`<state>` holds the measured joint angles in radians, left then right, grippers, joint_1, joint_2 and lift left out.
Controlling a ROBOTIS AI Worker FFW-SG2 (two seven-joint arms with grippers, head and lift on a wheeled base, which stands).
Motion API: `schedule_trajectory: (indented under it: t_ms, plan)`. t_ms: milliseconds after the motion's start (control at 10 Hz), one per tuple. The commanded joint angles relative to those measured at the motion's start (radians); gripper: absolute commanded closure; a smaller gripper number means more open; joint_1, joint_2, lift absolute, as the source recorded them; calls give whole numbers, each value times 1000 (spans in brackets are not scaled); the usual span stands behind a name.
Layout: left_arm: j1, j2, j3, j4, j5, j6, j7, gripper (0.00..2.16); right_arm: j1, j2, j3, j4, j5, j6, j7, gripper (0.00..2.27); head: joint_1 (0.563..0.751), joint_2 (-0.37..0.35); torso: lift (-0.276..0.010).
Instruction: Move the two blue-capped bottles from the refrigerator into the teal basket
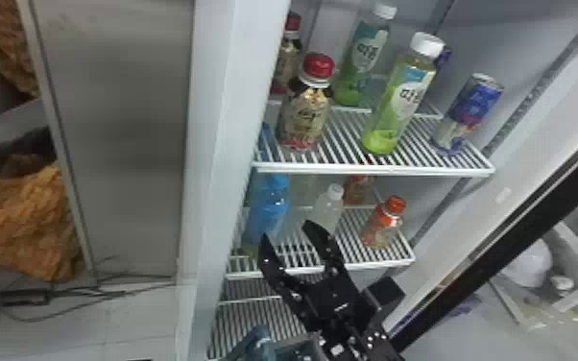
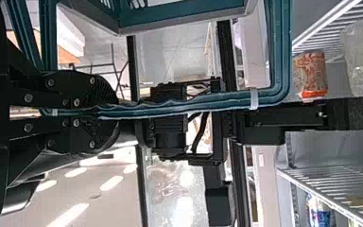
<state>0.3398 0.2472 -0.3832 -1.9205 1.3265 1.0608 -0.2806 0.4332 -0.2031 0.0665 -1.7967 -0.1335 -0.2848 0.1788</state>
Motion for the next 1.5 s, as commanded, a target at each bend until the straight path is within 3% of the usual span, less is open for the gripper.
schedule_trajectory:
  t_ms: [0,1000,1100,1200,1400]
  plan:
    - [1,-2,1,0,2,-3,0,1095,-43,-1,13,43,0,0,-4,352,695,-350,-154]
    - [1,-3,0,0,6,-20,-3,1095,-249,-12,88,230,-28,-29,-53,358,695,-350,-154]
    - [1,-3,0,0,6,-23,-3,1095,-259,-12,92,235,-29,-29,-58,391,695,-350,-154]
    - [1,-3,1,0,6,-25,-3,1095,-257,-12,92,230,-28,-29,-58,605,695,-350,-154]
    - [4,-3,1,0,8,-28,-3,1095,-227,-12,88,195,-31,-29,-56,636,695,-350,-154]
